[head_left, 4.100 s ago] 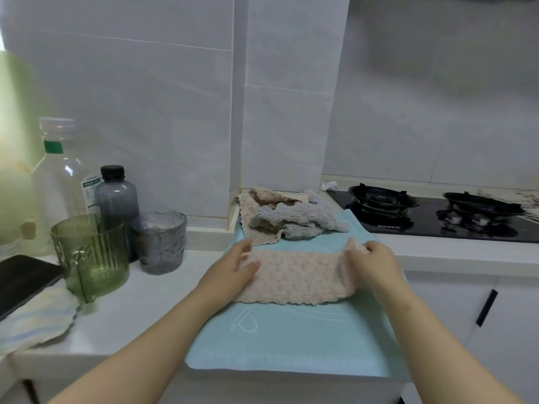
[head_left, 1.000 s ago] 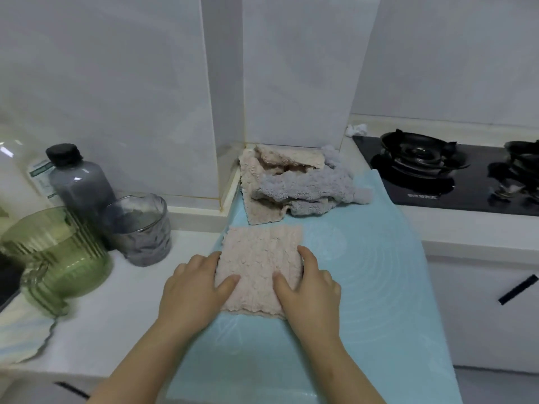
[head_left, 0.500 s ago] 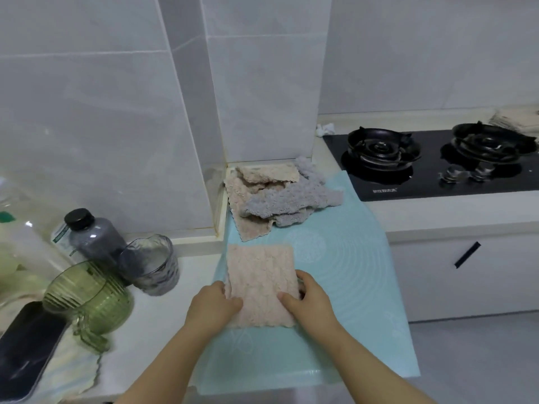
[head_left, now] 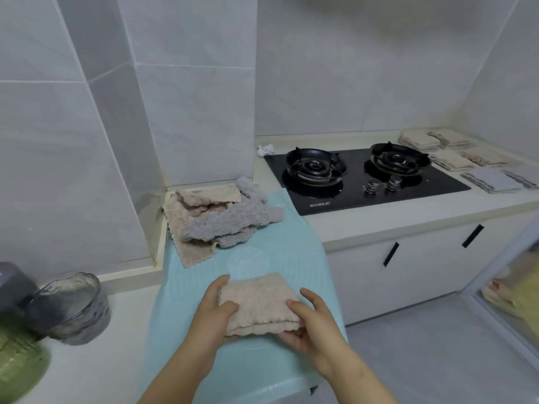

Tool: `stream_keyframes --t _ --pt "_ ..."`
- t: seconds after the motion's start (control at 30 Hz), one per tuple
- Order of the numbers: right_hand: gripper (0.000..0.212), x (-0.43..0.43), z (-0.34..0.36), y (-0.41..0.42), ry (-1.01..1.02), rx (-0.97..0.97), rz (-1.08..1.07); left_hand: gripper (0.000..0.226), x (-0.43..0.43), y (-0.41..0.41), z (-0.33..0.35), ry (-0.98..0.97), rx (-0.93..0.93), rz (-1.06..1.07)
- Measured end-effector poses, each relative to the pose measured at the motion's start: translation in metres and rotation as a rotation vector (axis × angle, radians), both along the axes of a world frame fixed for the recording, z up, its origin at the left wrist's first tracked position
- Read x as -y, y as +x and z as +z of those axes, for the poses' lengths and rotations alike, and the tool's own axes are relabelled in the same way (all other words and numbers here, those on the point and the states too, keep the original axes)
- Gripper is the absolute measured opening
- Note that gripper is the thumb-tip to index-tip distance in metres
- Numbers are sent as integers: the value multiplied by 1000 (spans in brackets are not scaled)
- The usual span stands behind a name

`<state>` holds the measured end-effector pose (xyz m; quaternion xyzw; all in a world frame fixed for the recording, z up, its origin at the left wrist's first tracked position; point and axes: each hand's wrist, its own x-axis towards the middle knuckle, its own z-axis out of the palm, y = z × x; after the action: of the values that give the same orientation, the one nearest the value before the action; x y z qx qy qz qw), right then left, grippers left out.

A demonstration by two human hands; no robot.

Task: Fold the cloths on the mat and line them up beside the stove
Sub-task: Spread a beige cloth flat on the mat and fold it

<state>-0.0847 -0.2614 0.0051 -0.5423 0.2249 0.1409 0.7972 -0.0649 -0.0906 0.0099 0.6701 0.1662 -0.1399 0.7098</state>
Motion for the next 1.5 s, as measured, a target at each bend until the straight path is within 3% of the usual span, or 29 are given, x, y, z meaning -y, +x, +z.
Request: stream_keyframes --t 0.23,0.6,0.87,1.03,1.3,1.43,1.5 --pt "42 85 13 -2 31 54 -172 20 84 17 14 69 86 -157" --pt "31 333 25 25 -41 60 -332 28 349 73 2 35 111 -230" --pt "30 479 32 65 -51 42 -400 21 499 120 16 -24 84 -318" --pt "28 555 40 120 -66 92 -443 25 577 178 26 -40 126 -366" --pt "20 677 57 248 -111 129 -540 49 704 314 54 -26 197 -482" --pt "18 733 68 313 -150 166 -540 48 764 385 64 -14 208 -517" --pt "17 755 68 338 -155 178 -539 35 788 412 62 -27 180 -510"
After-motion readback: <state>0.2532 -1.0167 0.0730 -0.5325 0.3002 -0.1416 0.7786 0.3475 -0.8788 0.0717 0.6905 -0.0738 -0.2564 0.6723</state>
